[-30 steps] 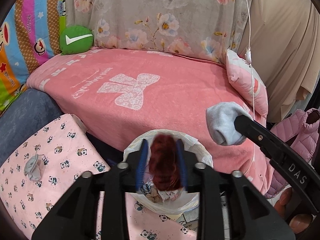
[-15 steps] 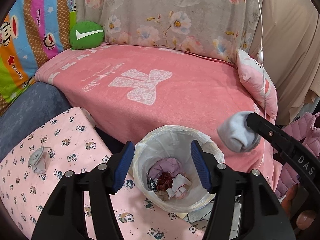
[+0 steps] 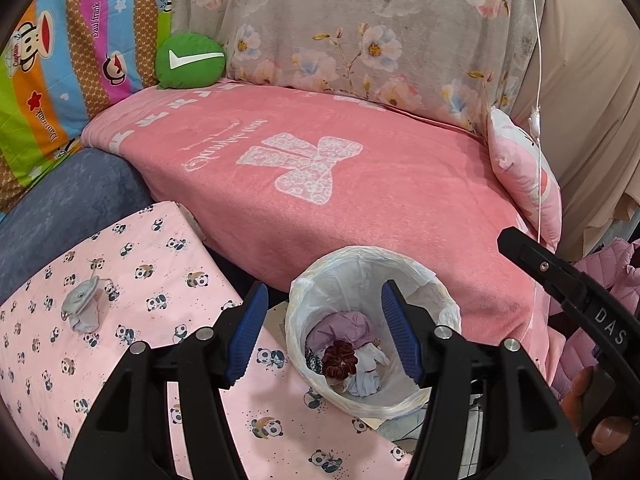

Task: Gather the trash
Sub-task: 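Move both grippers back over the grey cap and grey sock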

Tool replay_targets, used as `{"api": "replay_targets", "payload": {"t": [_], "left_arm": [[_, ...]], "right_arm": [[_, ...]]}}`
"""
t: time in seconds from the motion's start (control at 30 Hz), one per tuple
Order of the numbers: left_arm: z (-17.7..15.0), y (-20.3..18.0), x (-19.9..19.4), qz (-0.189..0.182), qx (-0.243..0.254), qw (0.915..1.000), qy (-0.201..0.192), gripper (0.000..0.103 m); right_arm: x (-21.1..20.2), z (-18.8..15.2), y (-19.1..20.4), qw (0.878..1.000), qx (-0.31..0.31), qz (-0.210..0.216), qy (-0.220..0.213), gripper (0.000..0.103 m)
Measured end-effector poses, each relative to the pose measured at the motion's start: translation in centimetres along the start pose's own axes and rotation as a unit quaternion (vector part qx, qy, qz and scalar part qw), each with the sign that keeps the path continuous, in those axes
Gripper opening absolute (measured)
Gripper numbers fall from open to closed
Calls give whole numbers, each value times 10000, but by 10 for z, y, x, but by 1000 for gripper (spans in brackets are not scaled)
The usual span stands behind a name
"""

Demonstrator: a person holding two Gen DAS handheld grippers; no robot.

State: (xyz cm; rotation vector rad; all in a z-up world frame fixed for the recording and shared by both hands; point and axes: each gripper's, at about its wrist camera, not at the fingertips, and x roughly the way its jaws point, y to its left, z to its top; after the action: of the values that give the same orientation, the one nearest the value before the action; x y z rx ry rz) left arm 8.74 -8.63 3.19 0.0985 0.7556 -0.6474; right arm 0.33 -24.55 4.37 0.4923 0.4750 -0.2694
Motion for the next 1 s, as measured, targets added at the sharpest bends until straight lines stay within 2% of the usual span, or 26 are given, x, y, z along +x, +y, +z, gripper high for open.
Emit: {"api": "replay_targets", "payload": {"t": [0.33, 0.8, 1.0], "left_arm": [[-4, 17, -4, 46, -143, 9999, -11, 56], [-13, 57, -11, 225, -403, 9989, -18, 57], [-20, 88, -15, 426, -599, 9973, 2, 63]], "right_arm": [[6, -6, 11, 9999, -104, 37, 101, 33], [22, -21, 49, 9986, -381, 182, 333, 34], [31, -32, 70, 9972, -525, 268, 470, 34]]}}
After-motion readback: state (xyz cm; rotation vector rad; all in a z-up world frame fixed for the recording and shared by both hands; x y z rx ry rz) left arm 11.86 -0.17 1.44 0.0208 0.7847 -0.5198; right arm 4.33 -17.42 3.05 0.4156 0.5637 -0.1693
